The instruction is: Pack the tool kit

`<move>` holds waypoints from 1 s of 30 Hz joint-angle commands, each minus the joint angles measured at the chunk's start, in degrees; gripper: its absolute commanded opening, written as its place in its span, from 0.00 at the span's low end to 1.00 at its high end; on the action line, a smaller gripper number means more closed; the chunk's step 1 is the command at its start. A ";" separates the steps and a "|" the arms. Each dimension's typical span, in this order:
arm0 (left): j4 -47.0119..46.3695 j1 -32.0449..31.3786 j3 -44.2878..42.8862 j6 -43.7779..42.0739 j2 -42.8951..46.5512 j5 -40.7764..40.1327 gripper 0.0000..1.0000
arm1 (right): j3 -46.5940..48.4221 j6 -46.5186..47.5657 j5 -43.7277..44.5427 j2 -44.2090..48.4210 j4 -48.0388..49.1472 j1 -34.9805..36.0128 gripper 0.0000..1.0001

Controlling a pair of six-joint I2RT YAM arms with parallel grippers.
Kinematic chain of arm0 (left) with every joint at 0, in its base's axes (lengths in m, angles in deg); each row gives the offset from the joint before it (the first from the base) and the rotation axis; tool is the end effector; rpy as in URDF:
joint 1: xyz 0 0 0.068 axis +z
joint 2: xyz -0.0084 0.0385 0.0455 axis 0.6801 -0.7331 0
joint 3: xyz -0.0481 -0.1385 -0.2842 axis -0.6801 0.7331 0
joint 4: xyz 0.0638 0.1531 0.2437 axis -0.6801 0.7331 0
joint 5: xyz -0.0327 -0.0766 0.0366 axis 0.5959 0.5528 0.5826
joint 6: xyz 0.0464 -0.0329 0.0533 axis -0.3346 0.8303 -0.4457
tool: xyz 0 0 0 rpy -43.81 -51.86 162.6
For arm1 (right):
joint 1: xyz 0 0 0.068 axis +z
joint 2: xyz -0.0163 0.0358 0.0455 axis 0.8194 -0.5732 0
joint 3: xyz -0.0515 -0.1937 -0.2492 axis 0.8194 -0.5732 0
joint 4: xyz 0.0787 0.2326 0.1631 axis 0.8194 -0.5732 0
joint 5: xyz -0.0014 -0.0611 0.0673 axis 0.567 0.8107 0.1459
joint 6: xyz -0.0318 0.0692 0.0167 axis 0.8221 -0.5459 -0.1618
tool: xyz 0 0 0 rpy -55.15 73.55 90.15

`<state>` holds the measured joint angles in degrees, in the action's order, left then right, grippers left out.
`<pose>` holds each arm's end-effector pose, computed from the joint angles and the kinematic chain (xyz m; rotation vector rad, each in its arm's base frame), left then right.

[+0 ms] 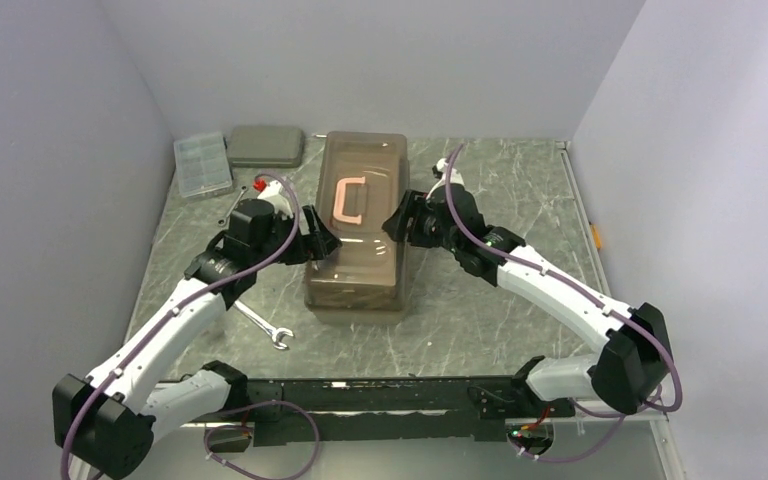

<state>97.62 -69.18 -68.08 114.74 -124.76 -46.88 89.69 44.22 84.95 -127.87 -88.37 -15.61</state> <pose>0.2365 -0.1297 0.3226 -0.0878 2.1749 -0.8346 0.2726 0.2175 0.3313 0.0727 2.1539 0.7673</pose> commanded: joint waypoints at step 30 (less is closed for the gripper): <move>10.77 7.25 -28.75 -12.25 -20.07 2.86 0.96 | -18.24 4.98 -20.52 1.01 3.90 -31.91 0.70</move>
<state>110.16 -62.10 -93.50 104.21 -145.00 -44.98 73.45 48.72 66.76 -120.85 -93.49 -46.08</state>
